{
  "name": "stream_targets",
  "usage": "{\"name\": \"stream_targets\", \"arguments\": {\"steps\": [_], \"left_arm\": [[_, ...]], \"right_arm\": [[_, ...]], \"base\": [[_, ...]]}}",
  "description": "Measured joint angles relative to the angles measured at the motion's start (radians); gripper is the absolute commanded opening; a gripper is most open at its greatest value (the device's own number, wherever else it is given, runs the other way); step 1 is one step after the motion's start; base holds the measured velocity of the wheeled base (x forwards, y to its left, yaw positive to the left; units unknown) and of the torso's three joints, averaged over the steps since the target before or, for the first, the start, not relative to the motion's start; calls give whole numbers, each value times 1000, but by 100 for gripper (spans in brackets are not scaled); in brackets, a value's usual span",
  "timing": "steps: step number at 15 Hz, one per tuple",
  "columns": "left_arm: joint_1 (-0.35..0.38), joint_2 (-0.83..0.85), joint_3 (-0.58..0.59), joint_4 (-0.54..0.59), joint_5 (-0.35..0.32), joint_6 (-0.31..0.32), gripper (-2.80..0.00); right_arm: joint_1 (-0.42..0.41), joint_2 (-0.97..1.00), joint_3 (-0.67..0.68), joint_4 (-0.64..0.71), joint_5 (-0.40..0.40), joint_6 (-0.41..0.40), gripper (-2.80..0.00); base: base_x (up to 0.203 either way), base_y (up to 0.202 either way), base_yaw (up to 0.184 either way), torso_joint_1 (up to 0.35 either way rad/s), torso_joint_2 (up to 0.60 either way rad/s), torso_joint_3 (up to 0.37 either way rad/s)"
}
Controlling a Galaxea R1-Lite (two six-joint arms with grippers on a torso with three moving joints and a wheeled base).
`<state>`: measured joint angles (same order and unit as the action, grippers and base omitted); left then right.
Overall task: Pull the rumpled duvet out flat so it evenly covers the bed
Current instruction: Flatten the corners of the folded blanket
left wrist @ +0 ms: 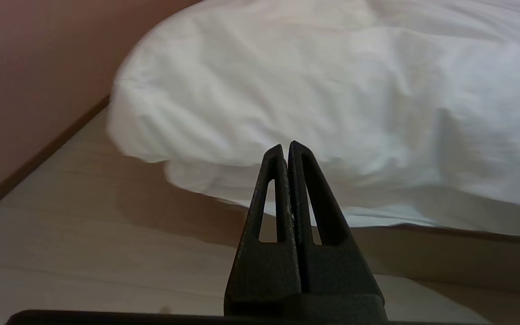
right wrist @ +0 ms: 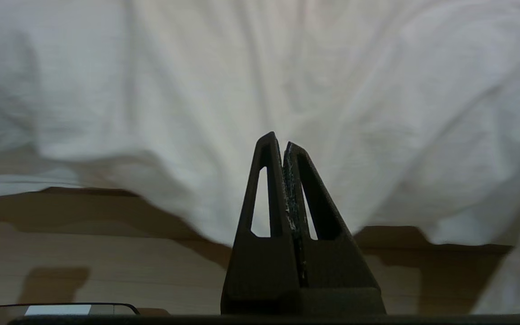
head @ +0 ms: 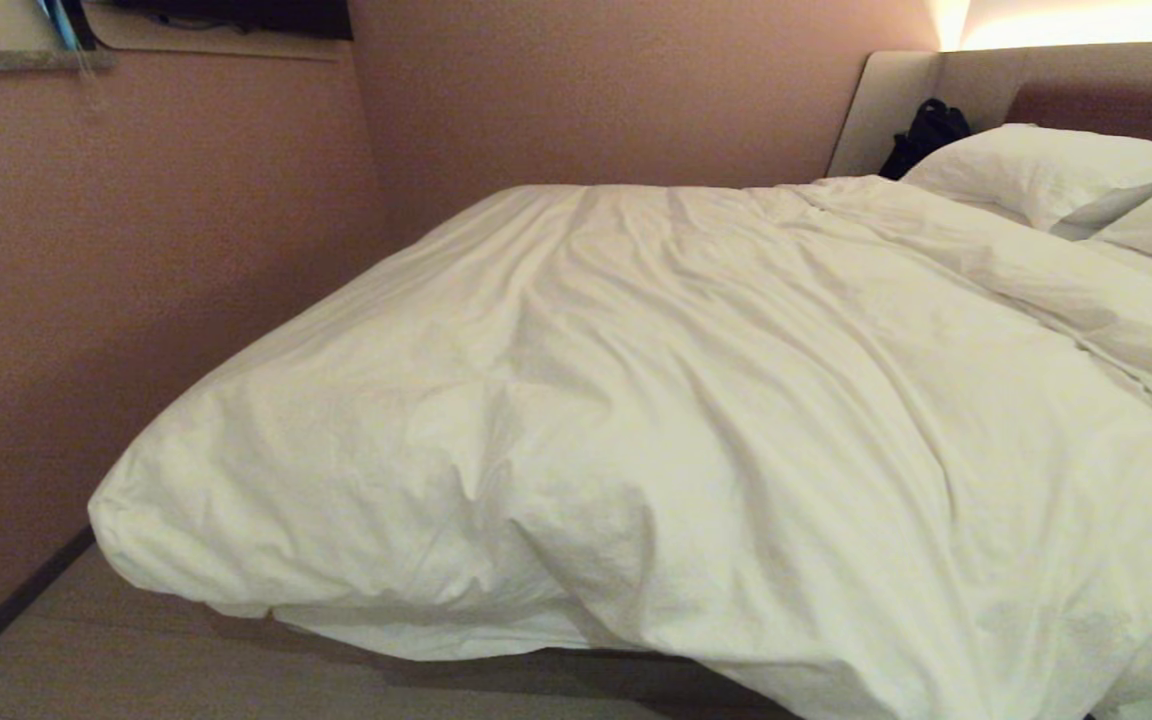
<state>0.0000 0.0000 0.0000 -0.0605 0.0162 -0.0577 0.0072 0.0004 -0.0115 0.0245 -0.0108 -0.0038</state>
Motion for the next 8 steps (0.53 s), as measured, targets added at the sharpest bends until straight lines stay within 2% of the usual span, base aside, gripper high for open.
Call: {"name": "stream_targets", "arguments": {"steps": [8], "left_arm": [[0,0,0,0,0,0,-280]], "right_arm": [[0,0,0,0,0,0,-280]], "base": [[1,195,0,2,2,4]]}}
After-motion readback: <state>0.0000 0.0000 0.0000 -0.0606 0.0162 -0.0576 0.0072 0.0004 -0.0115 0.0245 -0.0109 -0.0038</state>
